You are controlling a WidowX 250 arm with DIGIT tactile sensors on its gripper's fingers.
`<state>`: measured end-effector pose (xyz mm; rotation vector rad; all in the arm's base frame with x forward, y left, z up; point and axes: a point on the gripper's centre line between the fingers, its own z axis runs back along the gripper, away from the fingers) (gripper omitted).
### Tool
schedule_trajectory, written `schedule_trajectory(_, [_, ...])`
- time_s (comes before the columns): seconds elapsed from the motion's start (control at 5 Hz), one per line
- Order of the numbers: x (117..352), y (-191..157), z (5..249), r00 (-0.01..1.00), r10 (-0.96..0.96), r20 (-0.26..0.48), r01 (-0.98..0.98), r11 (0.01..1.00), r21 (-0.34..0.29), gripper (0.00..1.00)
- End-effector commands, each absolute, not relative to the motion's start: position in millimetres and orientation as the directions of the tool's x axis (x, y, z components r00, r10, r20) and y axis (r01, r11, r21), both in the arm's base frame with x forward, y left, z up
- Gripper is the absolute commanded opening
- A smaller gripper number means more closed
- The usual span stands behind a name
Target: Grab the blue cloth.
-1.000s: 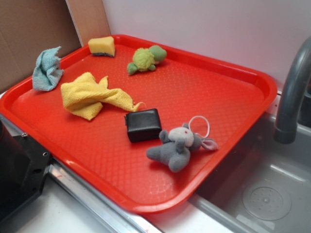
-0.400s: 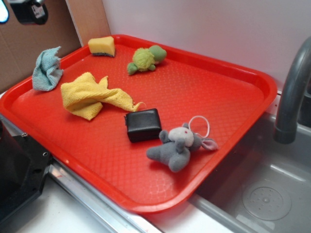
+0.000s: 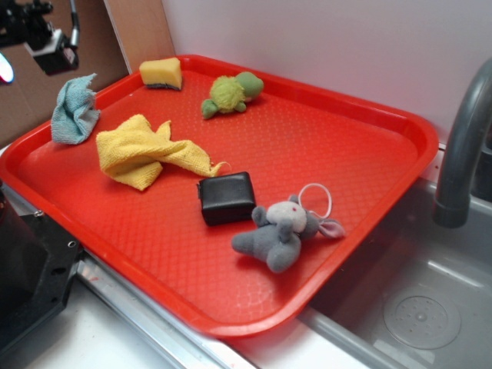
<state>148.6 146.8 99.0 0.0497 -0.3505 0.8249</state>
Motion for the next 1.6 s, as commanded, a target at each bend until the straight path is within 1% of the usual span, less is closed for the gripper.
schedule_trajectory(0.0, [171.9, 175.7, 44.0, 0.666, 0.676, 0.315, -0.719, 0.694, 0.032, 1.0])
schedule_trajectory(0.2, [189.2, 163.3, 33.1, 0.677, 0.669, 0.307, -0.71, 0.703, 0.034, 1.0])
schedule_trajectory(0.4, [194.6, 154.2, 26.3, 0.685, 0.658, 0.314, -0.704, 0.708, 0.053, 1.0])
schedule_trajectory(0.6, [194.0, 149.3, 28.1, 0.677, 0.655, 0.337, -0.706, 0.706, 0.046, 0.0])
schedule_trajectory(0.8, [192.7, 146.6, 34.2, 0.687, 0.644, 0.336, -0.697, 0.714, 0.058, 0.0])
schedule_trajectory(1.0, [186.4, 141.2, 54.4, 0.712, 0.613, 0.344, -0.662, 0.749, 0.034, 0.0])
schedule_trajectory(1.2, [175.3, 118.9, 101.7, 0.819, 0.457, 0.347, -0.496, 0.868, 0.029, 0.0])
schedule_trajectory(1.4, [168.7, 94.9, 147.0, 0.895, 0.297, 0.333, -0.306, 0.952, -0.027, 0.0])
